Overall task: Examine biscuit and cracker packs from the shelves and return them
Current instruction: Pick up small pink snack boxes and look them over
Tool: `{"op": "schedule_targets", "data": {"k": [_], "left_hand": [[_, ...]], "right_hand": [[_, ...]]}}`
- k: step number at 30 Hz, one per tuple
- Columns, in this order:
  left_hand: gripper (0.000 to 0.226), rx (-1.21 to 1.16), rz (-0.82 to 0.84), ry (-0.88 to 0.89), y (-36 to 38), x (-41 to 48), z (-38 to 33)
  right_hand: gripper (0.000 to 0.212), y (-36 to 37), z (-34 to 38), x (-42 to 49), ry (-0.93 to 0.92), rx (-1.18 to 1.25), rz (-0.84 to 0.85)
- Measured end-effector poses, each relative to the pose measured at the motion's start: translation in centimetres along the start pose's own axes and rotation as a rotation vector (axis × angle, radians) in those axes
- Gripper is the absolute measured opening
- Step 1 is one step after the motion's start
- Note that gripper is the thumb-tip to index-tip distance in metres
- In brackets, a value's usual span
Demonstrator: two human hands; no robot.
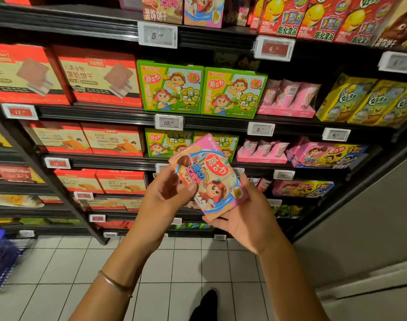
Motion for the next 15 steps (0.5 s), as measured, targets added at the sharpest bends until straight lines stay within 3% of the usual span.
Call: {"op": "schedule_targets", "data": {"k": [3, 4, 7, 8, 12, 15], "left_hand": [[0.034, 0.106, 0.057, 0.033, 0.4, -0.2, -0.2], [0.042, 0.069, 0.070, 0.033, 0.6, -0.3, -0.2], [0.101, -0.108, 0.016, -0.019, 0.6, -0.6, 0.2], [0.110, -0.103, -0.008, 0.012, 0.5, -0.6, -0.3], [0.101, 0.162, 0.034, 0.243, 1.5, -1.0, -3.2], [0.100, 0.327, 0.097, 0.444, 3.3, -1.8, -5.3]], "right_hand": [[0.084, 1.0, 2.4, -0.6, -0.144, -0.033, 0.094], [0.087, 1.1, 3.3, -0.8, -0.202, -0.114, 0.119], [0.090, 1.7, 5.0, -1.5, -0.344, -0.500, 0.145], [0.091, 2.0, 5.0, -1.6, -0.356, -0.617, 0.160], [0.093, 3.3, 3.7, -1.3, -0.305, -0.804, 0.238], [0.101, 2.7, 3.4, -0.8, -0.218, -0.791, 0.135]]}}
Point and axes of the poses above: each hand's wrist, its own x-axis towards the middle knuckle, its own y-axis out of the palm, z = x × y, the point moved 10 cm from there along x, towards the middle knuckle, and after that the axes turned 10 degrees about x, right-handed, at the moved point
